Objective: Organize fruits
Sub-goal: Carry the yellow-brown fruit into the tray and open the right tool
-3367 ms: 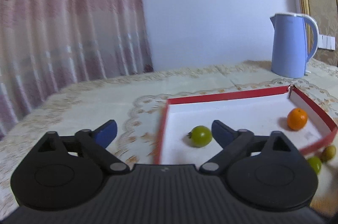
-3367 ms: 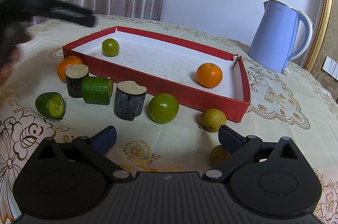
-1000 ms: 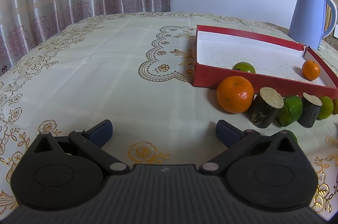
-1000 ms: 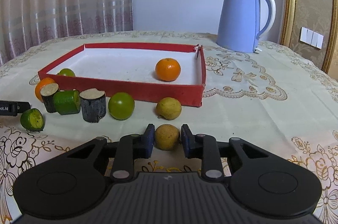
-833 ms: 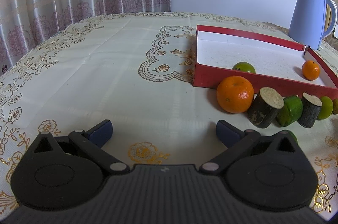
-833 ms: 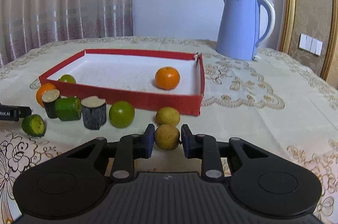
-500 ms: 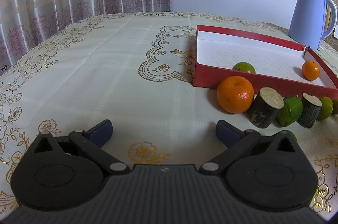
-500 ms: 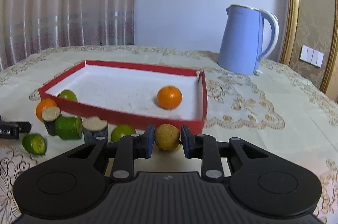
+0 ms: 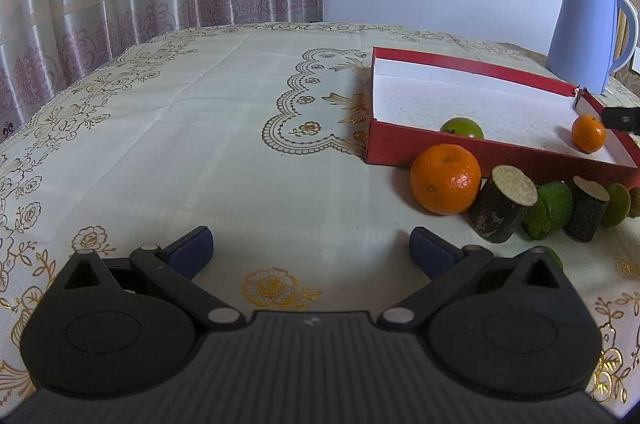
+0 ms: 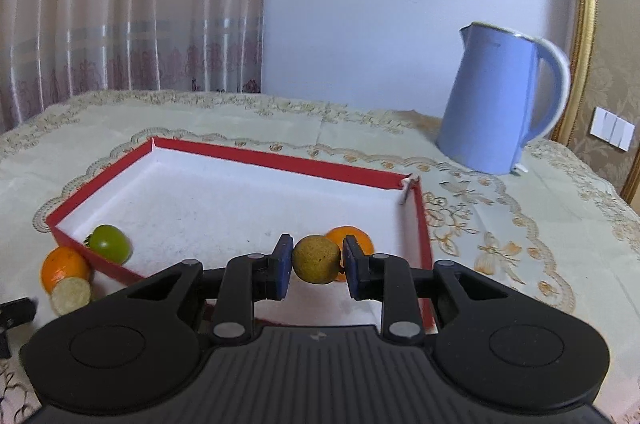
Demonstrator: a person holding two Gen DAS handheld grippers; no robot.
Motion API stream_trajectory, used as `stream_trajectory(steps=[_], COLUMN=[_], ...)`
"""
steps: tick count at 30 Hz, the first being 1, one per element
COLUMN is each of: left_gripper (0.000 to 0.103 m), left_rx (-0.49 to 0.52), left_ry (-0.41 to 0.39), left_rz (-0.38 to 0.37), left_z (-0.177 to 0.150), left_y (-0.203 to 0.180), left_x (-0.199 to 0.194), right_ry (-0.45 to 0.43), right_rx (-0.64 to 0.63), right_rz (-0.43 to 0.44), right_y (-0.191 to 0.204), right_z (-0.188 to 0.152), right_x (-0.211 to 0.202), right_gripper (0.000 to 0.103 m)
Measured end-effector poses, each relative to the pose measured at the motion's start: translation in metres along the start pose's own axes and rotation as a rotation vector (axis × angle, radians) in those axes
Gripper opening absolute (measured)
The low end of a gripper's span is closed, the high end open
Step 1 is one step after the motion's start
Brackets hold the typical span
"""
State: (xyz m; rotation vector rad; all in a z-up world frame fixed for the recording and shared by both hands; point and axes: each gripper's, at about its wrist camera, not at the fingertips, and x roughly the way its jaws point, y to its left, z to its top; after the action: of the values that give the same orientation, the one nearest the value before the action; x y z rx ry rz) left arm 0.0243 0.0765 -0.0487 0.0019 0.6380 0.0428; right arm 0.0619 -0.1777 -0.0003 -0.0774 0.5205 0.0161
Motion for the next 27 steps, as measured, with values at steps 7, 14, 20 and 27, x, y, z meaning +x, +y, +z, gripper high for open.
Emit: stream_trajectory(steps=[7, 14, 20, 27], left_gripper=[0.103, 0.103, 0.103, 0.103], left_rx=[0.0, -0.001, -0.001, -0.002], left_ry=[0.0, 0.0, -0.001, -0.001], left_rz=[0.0, -0.001, -0.001, -0.001], left_z=[0.0, 0.0, 0.0, 0.0], left_y=[0.0, 0.0, 0.0, 0.001], left_x=[0.0, 0.0, 0.0, 0.0], right_ry=[0.074, 0.138, 0.131, 0.117], right_rx=[-0.039, -0.045, -0.043, 0.004], right_rz=[0.02, 0.018, 0.011, 0.034], right_y=[0.015, 0.024, 0.024, 0.014], right_z=[0.004, 0.002, 0.001, -0.001], right_x=[0.036, 0.06, 0.062, 0.038], right_gripper=[0.026, 0.026, 0.026, 0.039])
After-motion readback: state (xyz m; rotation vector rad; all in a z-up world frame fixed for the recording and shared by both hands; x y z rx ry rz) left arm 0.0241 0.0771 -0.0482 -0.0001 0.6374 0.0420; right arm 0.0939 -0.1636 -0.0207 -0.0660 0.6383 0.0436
